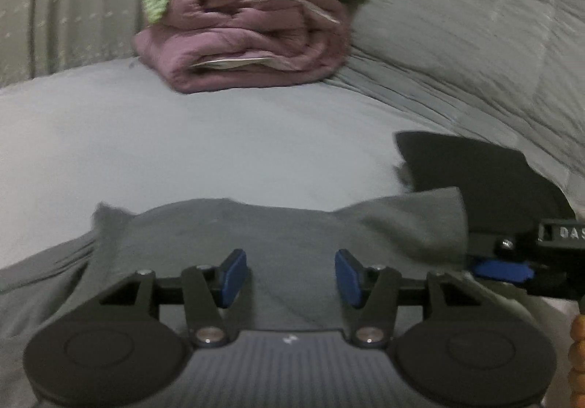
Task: Fold clothes
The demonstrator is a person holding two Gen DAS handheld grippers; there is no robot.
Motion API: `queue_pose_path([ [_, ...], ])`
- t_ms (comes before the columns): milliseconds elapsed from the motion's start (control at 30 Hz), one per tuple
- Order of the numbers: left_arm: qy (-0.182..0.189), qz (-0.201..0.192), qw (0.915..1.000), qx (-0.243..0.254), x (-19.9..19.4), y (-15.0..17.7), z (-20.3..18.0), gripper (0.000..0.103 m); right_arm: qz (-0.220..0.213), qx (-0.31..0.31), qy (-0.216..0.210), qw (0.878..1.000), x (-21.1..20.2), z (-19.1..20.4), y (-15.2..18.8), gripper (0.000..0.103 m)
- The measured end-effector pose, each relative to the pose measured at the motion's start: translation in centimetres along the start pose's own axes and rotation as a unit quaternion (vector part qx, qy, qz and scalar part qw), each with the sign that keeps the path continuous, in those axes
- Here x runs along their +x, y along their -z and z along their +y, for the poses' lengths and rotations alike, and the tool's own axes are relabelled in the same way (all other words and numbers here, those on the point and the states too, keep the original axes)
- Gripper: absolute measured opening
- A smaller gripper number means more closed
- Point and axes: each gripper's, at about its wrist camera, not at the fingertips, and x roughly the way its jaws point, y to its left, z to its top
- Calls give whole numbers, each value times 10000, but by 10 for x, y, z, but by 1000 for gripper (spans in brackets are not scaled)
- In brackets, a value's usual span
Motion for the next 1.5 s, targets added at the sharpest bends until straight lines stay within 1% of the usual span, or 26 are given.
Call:
queue_pose_path([
  [33,25,5,10000,59,0,-2,-5,54,6,-66,39,10000,0,2,1,47],
  [133,148,-51,9999,-38,-2,-8,-8,54,20,-155,127,9998,2,4,2,47],
  [233,139,98,9993,-330,-3,-6,-2,54,1,-10,68,10000,1,-2,0,47],
  [300,141,123,9984,-530,-8,0,2,54,14,32,50,10000,2,-4,-1,47],
  [400,200,50,9972,-715,-24,14,1,55,37,-26,94,9999,6,-4,0,48],
  [467,183,-10,9967,-787,-34,26,-2,55,30,-66,95,9999,8,-3,2,52],
  [567,-47,110,9944,-1049,-48,43,-4,55,16,-176,104,9998,10,1,3,57],
  [600,-92,211,9927,-1187,-57,48,-6,55,20,-224,119,9997,10,2,3,58],
  [633,-122,255,9905,-1345,-71,55,-8,55,31,-250,138,9996,10,3,3,59],
  [700,-177,313,9884,-1475,-98,66,-16,55,84,-223,145,9996,8,4,3,59],
  [800,-464,318,9907,-1243,-138,81,-24,58,260,76,55,9996,-3,-2,2,59],
  [900,-837,237,9910,-1020,-167,98,-21,58,447,353,50,9984,-19,-6,4,59],
  [1000,-974,221,9880,-1177,-191,120,-14,58,726,315,-13,9969,-32,-2,9,59],
  [1033,-964,210,9870,-1268,-199,128,-13,58,836,282,-82,9961,-34,-1,11,59],
  [1133,-988,162,9848,-1417,-218,149,-15,58,1181,286,-367,9919,-29,1,20,59],
  [1200,-973,107,9860,-1352,-228,161,-22,58,1269,384,-566,9895,-20,0,25,59],
  [1233,-980,99,9869,-1281,-231,165,-26,59,1241,401,-686,9891,-15,0,25,55],
  [1267,-992,100,9879,-1187,-235,172,-30,60,1250,393,-811,9881,-9,0,26,36],
  [1300,-1012,79,9891,-1065,-238,178,-35,61,1377,305,-922,9857,0,1,25,19],
  [1333,-1035,57,9902,-934,-241,184,-39,61,1526,166,-953,9835,8,1,24,7],
  [1400,-1099,23,9919,-639,-247,193,-49,63,1567,-78,-908,9834,15,0,20,5],
  [1467,-1131,27,9923,-497,-252,198,-53,64,1351,-19,-717,9882,10,-6,11,5],
  [1500,-1132,37,9923,-505,-255,199,-53,64,1303,124,-700,9889,9,-10,8,5],
])
